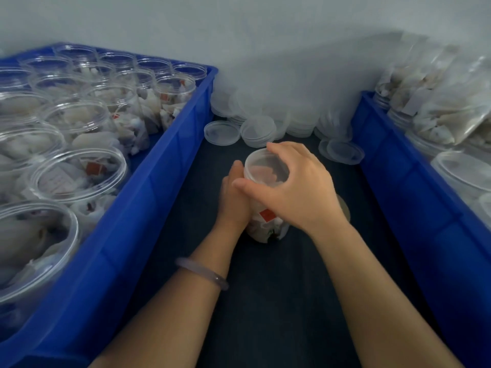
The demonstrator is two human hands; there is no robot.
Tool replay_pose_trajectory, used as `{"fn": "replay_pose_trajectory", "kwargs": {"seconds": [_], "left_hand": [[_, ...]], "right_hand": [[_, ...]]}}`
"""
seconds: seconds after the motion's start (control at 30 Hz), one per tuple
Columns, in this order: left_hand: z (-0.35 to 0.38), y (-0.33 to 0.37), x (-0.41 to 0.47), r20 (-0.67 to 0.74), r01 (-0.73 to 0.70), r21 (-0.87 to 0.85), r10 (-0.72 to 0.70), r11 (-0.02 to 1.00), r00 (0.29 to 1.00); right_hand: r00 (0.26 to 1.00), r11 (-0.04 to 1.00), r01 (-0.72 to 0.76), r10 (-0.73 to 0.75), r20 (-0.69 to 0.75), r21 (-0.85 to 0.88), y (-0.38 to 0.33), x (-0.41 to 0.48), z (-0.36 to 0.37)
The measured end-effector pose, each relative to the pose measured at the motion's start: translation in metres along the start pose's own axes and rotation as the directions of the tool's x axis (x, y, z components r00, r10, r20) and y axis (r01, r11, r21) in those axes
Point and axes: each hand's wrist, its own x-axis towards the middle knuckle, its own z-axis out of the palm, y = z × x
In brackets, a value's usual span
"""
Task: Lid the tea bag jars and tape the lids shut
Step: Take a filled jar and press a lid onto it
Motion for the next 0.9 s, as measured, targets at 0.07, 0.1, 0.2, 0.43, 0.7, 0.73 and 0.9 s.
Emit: {"fn": "replay_pose_trajectory", "kwargs": {"seconds": [0.07,0.1,0.2,0.43,0.7,0.73,0.9], "left_hand": [[-0.006,0.002,-0.005,0.083,0.042,-0.168,-0.028,0.985,0.996],[-0.009,0.001,-0.008,0.136,-0.018,-0.185,0.044,0.983,0.990],[-0.021,0.002,-0.023,0.325,-0.103,-0.235,0.178,0.967,0.929],[-0.030,-0.002,-0.019,0.489,-0.116,-0.246,0.226,0.962,0.842],[-0.019,-0.012,-0.024,0.515,-0.203,-0.064,0.207,0.977,0.832],[-0.015,-0.013,-0.026,0.466,-0.237,-0.022,0.220,0.971,0.857],[-0.012,-0.014,-0.023,0.336,-0.227,-0.061,0.234,0.972,0.912]], "right_hand": [[0.995,1.000,-0.018,0.017,0.102,0.006,0.000,0.003,-0.011],[0.990,0.999,-0.022,0.029,0.138,-0.047,0.000,0.005,-0.017],[0.972,0.974,-0.012,0.064,0.227,-0.224,-0.004,0.008,-0.035],[0.903,0.952,0.045,0.091,0.420,-0.303,-0.020,0.017,-0.057],[0.805,0.898,0.075,0.203,0.558,-0.434,-0.017,0.019,-0.065],[0.827,0.900,0.063,0.195,0.527,-0.432,-0.017,0.017,-0.059],[0.937,0.951,0.084,0.026,0.347,-0.299,-0.008,0.008,-0.031]]}}
